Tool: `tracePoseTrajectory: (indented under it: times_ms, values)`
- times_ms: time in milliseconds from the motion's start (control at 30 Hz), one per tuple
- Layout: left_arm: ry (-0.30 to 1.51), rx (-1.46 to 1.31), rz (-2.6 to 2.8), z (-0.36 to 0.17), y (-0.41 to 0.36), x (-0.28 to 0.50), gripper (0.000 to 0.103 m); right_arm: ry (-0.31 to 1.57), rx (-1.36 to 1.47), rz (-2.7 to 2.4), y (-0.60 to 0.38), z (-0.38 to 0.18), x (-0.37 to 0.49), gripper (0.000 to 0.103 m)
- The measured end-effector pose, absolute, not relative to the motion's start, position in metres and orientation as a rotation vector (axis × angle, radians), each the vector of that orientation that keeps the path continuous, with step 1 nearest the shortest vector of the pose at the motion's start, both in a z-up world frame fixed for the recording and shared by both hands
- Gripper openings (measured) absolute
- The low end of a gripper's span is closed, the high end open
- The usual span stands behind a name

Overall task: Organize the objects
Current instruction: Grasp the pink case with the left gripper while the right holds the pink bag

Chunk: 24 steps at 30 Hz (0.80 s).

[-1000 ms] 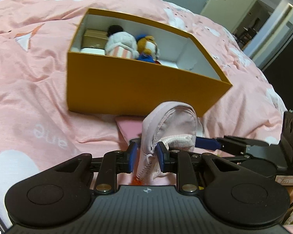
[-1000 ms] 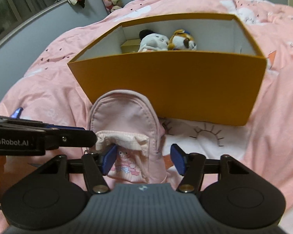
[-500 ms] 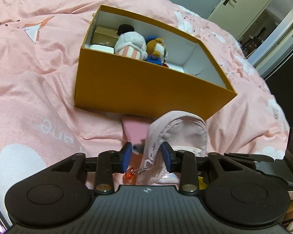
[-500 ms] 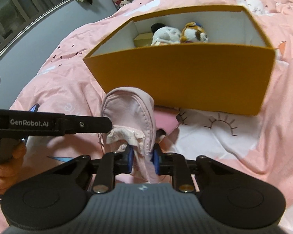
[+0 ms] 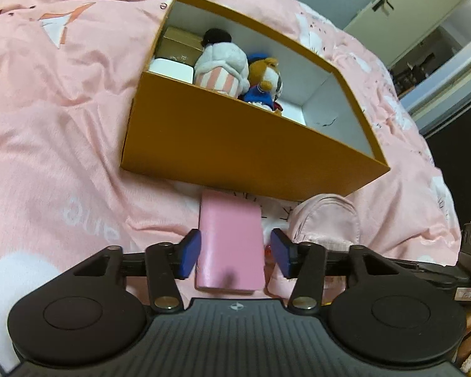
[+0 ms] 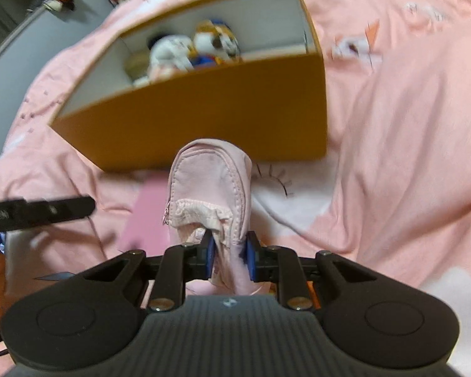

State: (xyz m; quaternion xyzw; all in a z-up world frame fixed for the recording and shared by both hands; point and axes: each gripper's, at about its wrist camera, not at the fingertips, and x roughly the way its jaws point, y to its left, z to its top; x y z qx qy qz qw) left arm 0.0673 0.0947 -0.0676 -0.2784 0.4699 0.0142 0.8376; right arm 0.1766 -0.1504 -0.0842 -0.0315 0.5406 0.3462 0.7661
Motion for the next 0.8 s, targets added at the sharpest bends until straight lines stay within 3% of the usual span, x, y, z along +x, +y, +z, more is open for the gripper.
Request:
tracePoseTrajectory:
  times_ms: [200, 433, 733, 800]
  values:
    - [1.077, -0.538, 0.0, -0.091, 0.086, 0.093, 0.064, 1.177, -0.088, 0.698, -0.148, -0.097, 0.185, 0.026]
    - [1.142, -0.512, 0.014, -0.119, 0.078, 0.107, 0.066, 1.213, -0.01, 0.685, -0.157, -0.108, 0.199, 0.038]
    - [1.17, -0.493, -0.012, -0.137, 0.069, 0.117, 0.065, 1.222, 0.043, 0.683, -0.159, -0.116, 0.203, 0.038]
    - [1.164, -0.494, -0.005, -0.137, 0.069, 0.115, 0.058, 1.225, 0.049, 0.683, -0.159, -0.118, 0.204, 0.037]
